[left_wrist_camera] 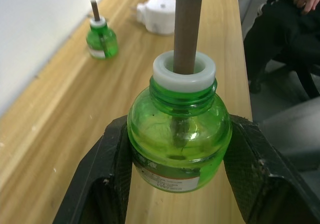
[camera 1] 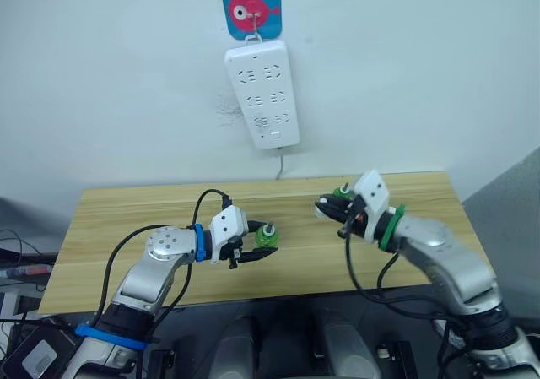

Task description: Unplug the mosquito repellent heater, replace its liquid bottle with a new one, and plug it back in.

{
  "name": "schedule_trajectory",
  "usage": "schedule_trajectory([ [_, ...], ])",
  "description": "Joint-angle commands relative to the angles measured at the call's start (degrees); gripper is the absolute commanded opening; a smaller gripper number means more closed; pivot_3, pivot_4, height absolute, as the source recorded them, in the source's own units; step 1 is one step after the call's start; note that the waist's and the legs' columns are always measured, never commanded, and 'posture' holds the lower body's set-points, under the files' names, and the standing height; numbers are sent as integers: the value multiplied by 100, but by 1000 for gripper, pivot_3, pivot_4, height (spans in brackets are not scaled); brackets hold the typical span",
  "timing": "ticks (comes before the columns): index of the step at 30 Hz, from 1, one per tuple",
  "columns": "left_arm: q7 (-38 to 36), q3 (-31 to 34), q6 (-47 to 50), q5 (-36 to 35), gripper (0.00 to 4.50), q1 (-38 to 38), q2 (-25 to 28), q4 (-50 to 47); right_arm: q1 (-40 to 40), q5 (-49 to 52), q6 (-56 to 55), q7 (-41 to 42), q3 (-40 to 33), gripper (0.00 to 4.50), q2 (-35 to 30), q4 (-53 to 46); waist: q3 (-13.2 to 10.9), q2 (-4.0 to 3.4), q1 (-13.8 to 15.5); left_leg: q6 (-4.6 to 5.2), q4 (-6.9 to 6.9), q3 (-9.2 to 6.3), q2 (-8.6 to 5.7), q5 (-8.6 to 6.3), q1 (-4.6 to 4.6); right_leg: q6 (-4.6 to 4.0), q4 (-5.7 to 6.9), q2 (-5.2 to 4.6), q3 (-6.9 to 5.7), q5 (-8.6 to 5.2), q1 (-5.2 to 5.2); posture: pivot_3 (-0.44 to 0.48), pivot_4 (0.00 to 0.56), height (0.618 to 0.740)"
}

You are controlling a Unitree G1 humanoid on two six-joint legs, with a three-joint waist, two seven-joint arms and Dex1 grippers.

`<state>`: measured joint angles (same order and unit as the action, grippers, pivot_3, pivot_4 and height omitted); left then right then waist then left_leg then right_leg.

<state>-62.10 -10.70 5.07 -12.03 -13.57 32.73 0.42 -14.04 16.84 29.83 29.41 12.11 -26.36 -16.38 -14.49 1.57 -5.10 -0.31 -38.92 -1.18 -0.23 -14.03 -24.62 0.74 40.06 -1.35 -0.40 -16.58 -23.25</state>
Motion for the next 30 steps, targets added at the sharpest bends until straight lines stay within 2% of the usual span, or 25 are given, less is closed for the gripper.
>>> schedule_trajectory([
  [1, -41, 137, 107, -203, 2220, 133, 111, -477, -24, -750, -1343, -368, 70, 330, 314, 1031, 1, 1, -5, 0, 0, 0, 2, 0, 6, 0, 1, 1, -1, 0, 2, -170, 228, 740],
  [4, -26, 158, 213, -274, 2220, 236, 190, -661, -150, -1053, -2046, -596, 6, 330, 683, 2065, 1, -2, 9, 0, 4, -1, 3, 0, 12, 0, 4, 2, -3, 0, 5, -151, 232, 740],
  [13, -41, 194, 337, -330, 2220, 287, 298, -809, -790, -1522, -3248, -1017, -203, 330, 1299, 4282, 1, -2, 27, -1, 6, 1, 3, 0, 13, -2, 3, 1, -2, 0, 5, -132, 237, 740],
  [19, -35, 186, 352, -348, 2220, 302, 316, -835, -750, -1293, -3395, -862, -526, 2433, 1450, 4542, 1, -3, 44, -1, 8, 1, 3, 0, 12, -2, 2, 1, -1, 0, 5, -130, 237, 740],
  [21, -25, 176, 356, -352, 2220, 311, 309, -841, -629, -1163, -3322, -726, -596, 3064, 1452, 4211, 1, -3, 44, -1, 8, 1, 3, 0, 12, -3, 3, 1, 0, 0, 5, -138, 238, 740],
  [25, -14, 192, 409, -425, 2220, 260, 263, -831, -168, -653, -2454, 168, -381, 4451, 1108, 2215, -2, -7, 41, 0, 10, -1, 4, 0, 12, -2, 2, 1, -1, 0, 5, -141, 241, 740],
  [30, -170, 155, 467, -562, 2220, 31, 210, -784, 4, 263, -627, 1445, 14, 4500, -37, -249, -5, -12, 44, 0, 6, -6, 4, 0, 12, -2, 1, 1, -5, 0, 10, -166, 242, 740],
])
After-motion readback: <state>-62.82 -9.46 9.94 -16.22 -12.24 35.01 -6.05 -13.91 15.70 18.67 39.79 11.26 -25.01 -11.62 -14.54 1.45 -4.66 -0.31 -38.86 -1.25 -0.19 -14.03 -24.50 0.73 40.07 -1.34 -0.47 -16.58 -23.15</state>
